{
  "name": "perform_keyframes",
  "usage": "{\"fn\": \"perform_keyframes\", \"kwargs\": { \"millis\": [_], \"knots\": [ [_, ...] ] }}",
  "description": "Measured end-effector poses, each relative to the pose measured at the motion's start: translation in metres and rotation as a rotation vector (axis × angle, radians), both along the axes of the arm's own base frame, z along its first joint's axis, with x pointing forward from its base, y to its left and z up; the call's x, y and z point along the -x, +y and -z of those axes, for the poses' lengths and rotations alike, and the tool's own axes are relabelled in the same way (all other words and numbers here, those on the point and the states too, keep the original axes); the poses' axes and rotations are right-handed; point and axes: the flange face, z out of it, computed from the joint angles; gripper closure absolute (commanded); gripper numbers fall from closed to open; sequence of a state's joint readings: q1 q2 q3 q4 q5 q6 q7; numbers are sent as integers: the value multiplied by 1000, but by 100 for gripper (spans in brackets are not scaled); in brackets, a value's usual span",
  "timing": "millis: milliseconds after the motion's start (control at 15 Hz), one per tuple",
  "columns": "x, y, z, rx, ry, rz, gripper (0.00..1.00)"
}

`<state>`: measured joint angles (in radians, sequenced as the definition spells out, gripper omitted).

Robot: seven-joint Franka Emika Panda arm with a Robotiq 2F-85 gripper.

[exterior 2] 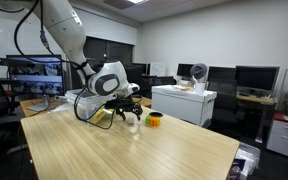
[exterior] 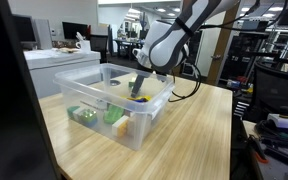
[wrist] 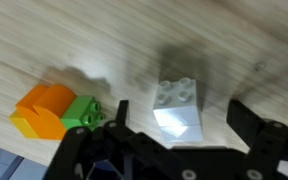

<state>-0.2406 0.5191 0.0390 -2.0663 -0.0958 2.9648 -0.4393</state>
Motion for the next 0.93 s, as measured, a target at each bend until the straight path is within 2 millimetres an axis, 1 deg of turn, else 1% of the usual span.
{"fn": "perform_keyframes", "kwargs": {
  "millis": [133,267,333,533,600,800,933],
  "knots": [
    [-3,2,0,0,-4,5,41],
    [-4,5,0,-3,-7,11,56],
    [-4,5,0,-4,-8,18,62],
    [-3,1,-1,-11,-12,52,84],
    [-3,-3,-1,-13,-17,70,86],
    [2,-21,-2,-17,-20,144,86],
    [10,-34,-11,-25,-29,203,86]
  ]
}}
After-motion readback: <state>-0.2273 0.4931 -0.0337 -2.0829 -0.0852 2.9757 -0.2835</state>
